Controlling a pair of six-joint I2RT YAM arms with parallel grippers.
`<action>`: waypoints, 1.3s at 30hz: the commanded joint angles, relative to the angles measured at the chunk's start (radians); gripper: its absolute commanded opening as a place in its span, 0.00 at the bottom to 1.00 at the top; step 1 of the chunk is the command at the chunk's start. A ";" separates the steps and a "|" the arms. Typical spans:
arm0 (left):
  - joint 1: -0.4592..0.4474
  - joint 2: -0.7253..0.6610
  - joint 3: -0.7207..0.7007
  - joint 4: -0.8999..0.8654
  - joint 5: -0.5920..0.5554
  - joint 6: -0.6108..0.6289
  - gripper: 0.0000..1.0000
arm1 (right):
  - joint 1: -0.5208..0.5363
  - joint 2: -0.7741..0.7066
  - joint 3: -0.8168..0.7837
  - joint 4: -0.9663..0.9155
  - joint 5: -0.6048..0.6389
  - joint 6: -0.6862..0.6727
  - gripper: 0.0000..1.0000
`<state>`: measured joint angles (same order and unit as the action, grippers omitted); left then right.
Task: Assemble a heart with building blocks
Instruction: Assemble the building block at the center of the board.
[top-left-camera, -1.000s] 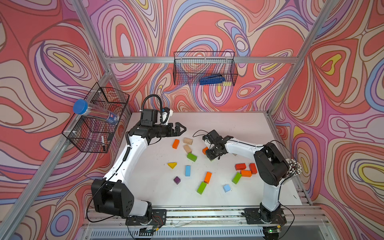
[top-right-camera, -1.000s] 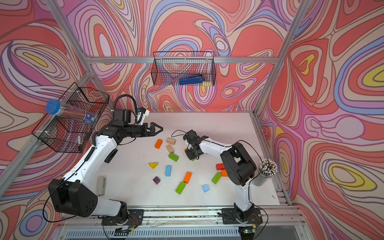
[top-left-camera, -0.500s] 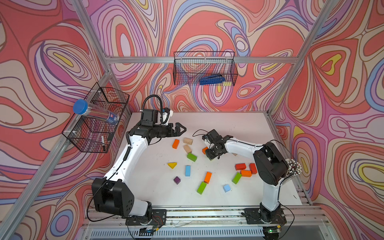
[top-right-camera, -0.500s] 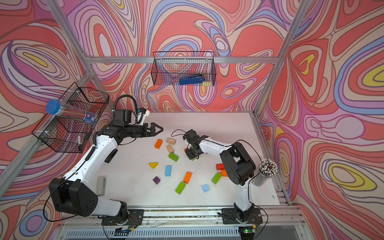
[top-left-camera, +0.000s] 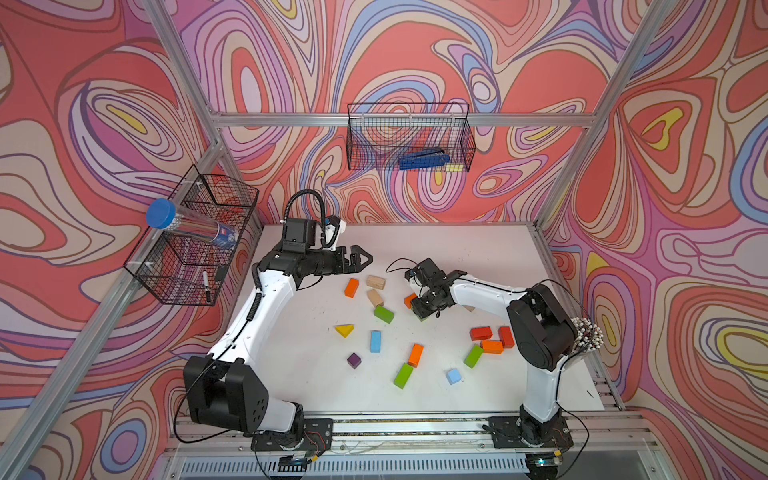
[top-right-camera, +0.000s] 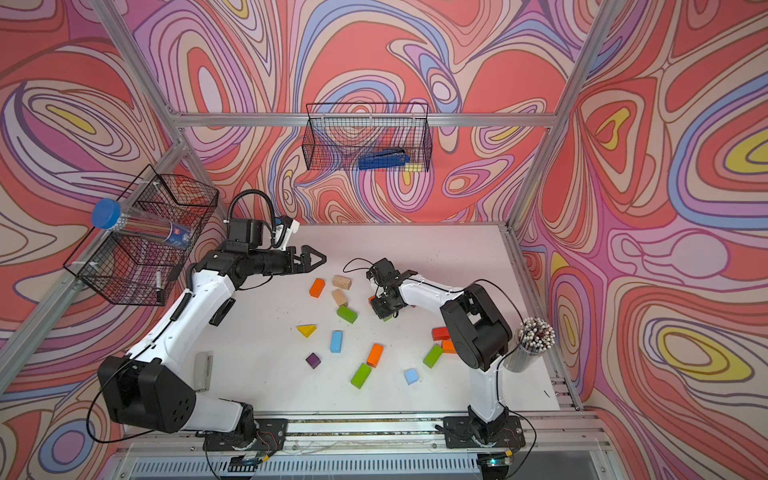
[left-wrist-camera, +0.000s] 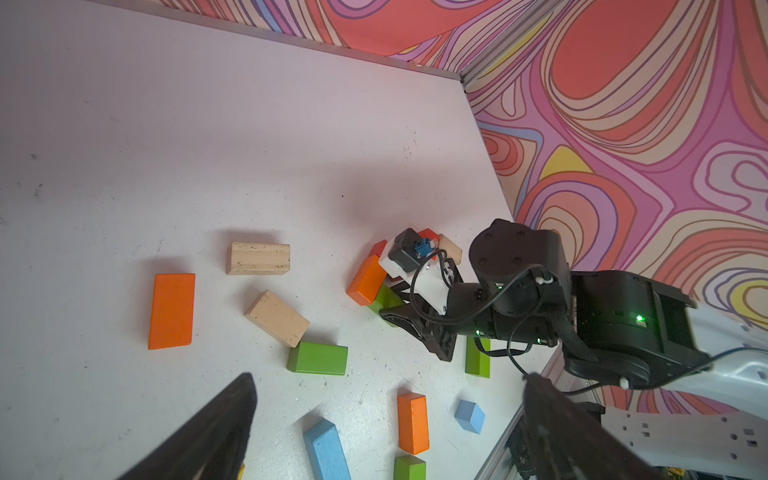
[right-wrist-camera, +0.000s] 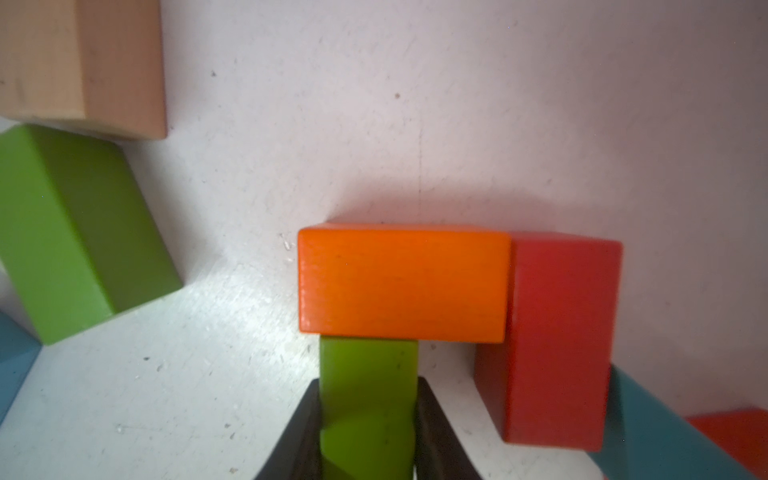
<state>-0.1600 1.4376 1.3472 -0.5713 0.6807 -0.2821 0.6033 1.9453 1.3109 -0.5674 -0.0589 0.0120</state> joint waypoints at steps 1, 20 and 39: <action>-0.001 0.016 -0.009 0.019 0.023 0.000 1.00 | 0.000 0.035 -0.015 -0.008 -0.023 -0.011 0.31; 0.000 0.023 -0.011 0.025 0.039 -0.004 1.00 | 0.000 0.026 -0.021 0.000 -0.034 -0.011 0.31; -0.001 0.025 -0.011 0.026 0.044 -0.006 1.00 | 0.000 0.020 -0.023 0.005 -0.028 -0.004 0.35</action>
<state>-0.1600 1.4548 1.3472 -0.5667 0.7074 -0.2855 0.6014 1.9453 1.3098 -0.5591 -0.0776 0.0090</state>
